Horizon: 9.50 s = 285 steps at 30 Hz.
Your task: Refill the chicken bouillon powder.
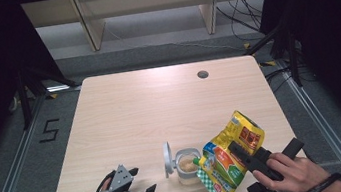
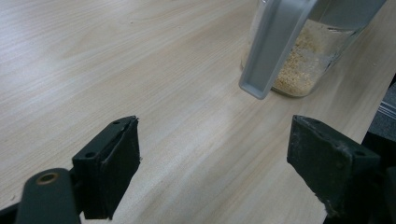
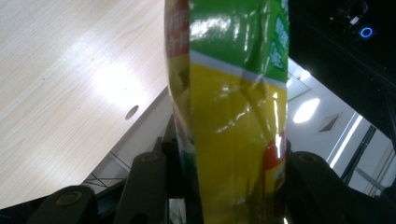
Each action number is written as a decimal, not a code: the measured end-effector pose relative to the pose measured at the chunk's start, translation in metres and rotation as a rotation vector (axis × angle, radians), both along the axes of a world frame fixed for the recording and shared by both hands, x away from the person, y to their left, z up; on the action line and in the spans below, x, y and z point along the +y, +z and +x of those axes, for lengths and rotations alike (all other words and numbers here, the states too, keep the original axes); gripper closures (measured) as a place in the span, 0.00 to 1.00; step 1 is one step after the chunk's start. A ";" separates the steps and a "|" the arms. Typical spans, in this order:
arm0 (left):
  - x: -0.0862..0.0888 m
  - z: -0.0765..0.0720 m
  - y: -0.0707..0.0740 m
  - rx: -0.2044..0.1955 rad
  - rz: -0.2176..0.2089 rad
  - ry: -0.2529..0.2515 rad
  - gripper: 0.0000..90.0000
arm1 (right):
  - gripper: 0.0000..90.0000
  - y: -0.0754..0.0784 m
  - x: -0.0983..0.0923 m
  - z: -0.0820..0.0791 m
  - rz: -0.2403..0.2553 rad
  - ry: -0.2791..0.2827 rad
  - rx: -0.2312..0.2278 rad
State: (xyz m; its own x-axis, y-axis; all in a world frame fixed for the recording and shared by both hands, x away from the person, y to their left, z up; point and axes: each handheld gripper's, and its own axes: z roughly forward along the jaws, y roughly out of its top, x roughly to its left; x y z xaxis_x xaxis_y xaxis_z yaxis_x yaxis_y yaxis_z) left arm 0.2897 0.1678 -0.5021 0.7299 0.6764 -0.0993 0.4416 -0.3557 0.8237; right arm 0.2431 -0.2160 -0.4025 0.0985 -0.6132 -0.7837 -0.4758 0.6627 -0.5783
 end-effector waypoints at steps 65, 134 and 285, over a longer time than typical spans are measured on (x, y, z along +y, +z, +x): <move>0.001 0.001 0.000 0.001 0.012 0.001 0.19 | 0.71 0.002 0.002 -0.003 -0.004 -0.001 -0.019; 0.001 0.001 -0.001 -0.013 0.000 -0.005 0.19 | 0.73 -0.029 -0.014 0.004 0.406 -0.056 0.147; 0.003 0.003 -0.002 -0.022 0.006 0.003 0.19 | 0.33 -0.083 -0.098 0.044 1.727 -0.554 1.130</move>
